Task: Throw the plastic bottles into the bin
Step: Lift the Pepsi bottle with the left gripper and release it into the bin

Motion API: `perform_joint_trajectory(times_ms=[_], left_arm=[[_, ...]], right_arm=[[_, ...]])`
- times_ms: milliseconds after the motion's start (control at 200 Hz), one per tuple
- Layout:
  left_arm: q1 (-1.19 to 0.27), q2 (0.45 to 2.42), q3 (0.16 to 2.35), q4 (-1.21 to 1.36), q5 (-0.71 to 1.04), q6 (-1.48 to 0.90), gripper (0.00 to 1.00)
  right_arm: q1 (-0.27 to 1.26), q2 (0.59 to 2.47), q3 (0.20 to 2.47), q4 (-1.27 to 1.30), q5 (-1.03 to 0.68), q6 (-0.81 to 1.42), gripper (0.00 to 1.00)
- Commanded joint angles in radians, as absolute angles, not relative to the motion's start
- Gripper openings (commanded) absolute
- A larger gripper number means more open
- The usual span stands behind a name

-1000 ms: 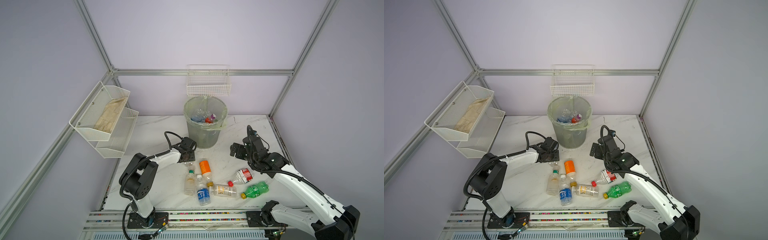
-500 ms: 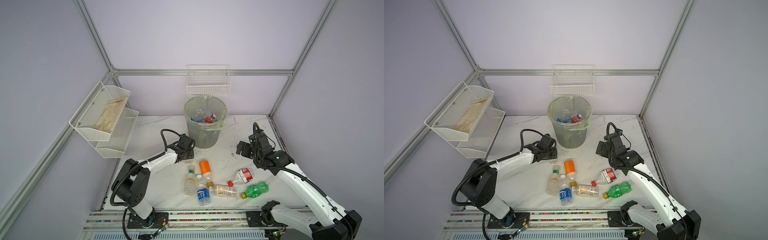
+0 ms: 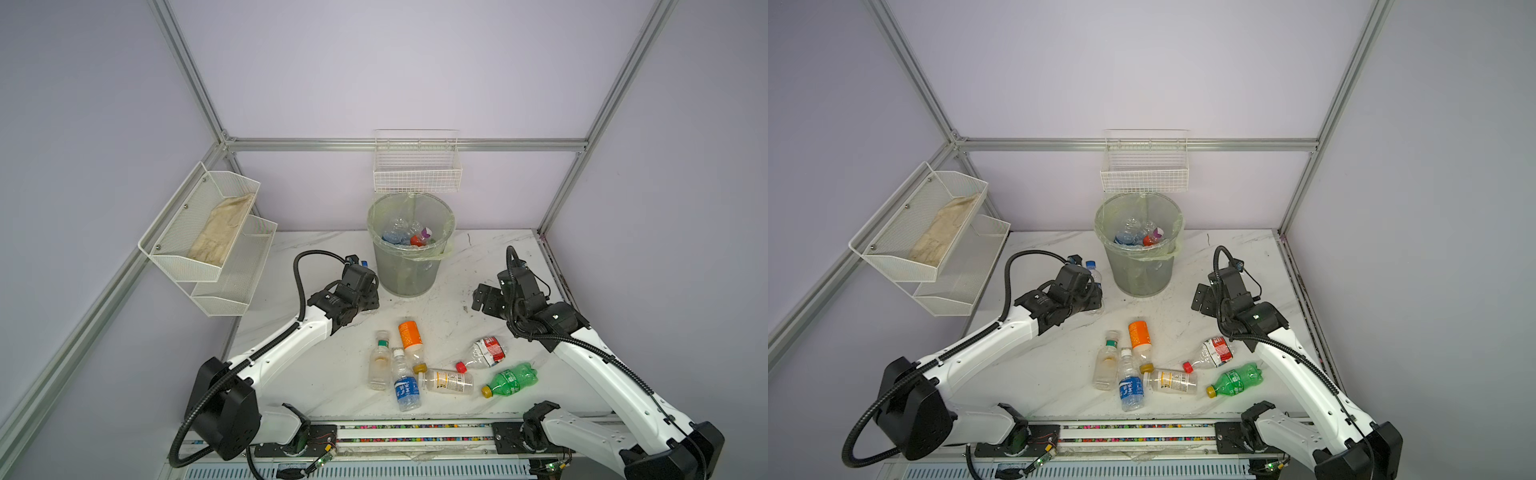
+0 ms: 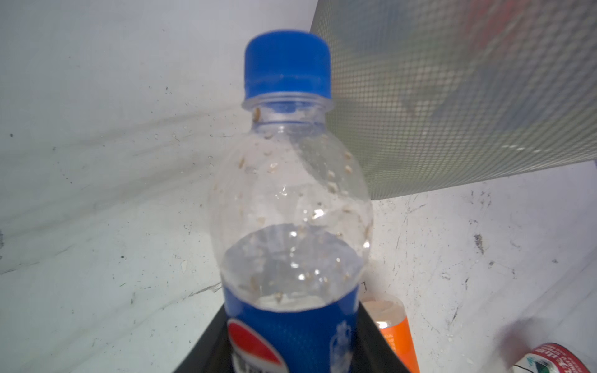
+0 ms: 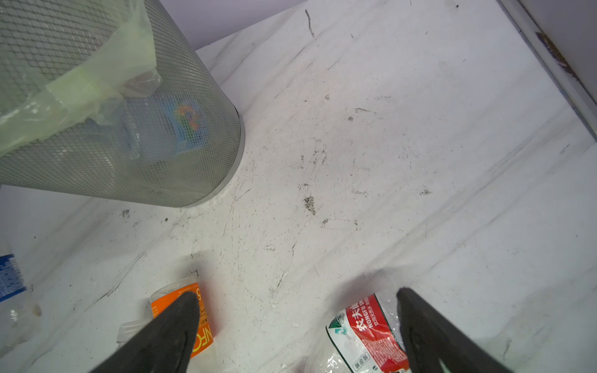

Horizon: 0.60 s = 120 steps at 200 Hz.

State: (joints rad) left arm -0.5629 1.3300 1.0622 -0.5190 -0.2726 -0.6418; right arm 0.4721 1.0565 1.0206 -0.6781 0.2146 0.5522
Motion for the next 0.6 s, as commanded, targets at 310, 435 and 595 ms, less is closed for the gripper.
perform_joint_trajectory(times_ms=[310, 435, 595], left_arm=[[-0.557, 1.086, 1.107, -0.502, -0.323, -0.539, 0.42], [-0.557, 1.029, 1.127, -0.489, -0.320, -0.518, 0.41], [-0.557, 0.969, 1.148, -0.459, -0.303, -0.488, 0.41]], right_arm=[[0.469, 1.023, 0.986, -0.677, 0.190, 0.558, 0.97], [0.469, 1.022, 0.978, -0.664, 0.170, 0.558, 0.97], [0.470, 1.022, 0.963, -0.646, 0.147, 0.561, 0.97]])
